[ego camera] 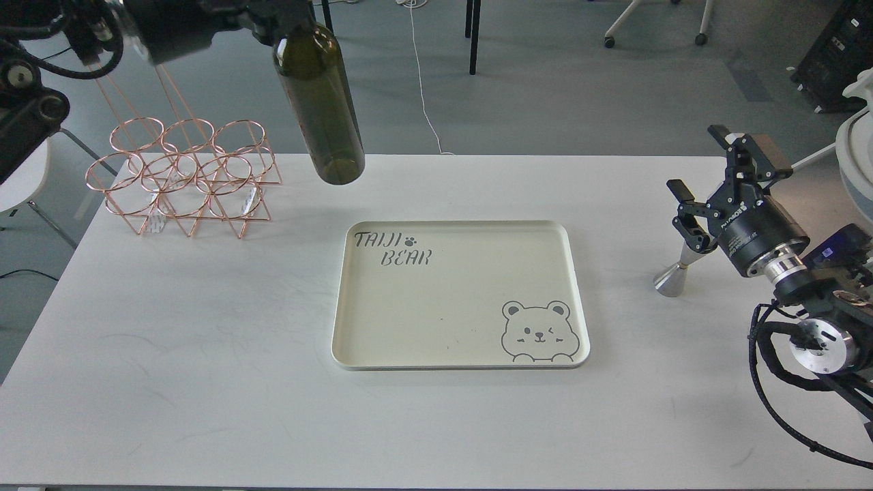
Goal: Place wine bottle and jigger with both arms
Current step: 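Lift the wine bottle with the left gripper toward the copper rack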
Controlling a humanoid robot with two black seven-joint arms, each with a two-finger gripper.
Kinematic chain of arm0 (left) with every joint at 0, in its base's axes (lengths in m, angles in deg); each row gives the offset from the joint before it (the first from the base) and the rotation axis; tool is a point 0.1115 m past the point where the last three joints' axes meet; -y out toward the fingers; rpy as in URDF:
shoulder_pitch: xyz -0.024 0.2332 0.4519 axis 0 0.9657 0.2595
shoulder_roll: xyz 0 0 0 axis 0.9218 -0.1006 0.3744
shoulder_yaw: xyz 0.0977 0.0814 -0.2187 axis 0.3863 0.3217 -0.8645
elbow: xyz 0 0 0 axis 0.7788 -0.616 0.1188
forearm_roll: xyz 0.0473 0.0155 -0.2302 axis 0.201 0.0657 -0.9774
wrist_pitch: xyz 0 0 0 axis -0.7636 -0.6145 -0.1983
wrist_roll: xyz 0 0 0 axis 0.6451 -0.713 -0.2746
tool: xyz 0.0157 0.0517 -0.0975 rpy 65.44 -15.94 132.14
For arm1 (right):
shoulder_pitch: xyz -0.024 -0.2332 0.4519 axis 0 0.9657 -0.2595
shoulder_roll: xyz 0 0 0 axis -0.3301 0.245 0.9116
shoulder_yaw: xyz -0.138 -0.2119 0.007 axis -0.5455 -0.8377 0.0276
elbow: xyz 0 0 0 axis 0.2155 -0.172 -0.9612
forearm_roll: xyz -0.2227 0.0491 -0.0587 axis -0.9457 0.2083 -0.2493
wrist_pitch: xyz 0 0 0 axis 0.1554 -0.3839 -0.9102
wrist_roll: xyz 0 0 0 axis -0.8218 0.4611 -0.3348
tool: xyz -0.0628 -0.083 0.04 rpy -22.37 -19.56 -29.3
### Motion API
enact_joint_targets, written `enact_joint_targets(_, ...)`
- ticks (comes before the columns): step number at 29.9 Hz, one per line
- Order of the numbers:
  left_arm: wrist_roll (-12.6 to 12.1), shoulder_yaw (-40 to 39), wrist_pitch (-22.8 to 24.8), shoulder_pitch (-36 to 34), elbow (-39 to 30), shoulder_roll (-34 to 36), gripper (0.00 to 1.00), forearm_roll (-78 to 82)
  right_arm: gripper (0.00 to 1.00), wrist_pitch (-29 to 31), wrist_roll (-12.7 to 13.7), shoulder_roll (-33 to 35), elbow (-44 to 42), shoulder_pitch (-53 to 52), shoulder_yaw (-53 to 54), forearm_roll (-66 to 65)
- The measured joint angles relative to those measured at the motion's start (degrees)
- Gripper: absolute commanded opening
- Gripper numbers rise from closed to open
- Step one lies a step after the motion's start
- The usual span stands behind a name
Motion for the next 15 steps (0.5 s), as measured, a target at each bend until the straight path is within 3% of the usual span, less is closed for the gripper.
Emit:
enact_joint_targets(6, 0.0, 1.5, 0.2, -2.2, 9.8, 1.7, 0.09, 0.3, 0.97, 0.0, 0.0, -0.1, 0.0, 0.0, -0.1, -0.7)
enact_joint_targets(15, 0.1, 8.0, -0.3, -3.1, 12.6, 3.7, 0.09, 0.2, 0.97, -0.1, 0.0, -0.1, 0.0, 0.0, -0.1, -1.3)
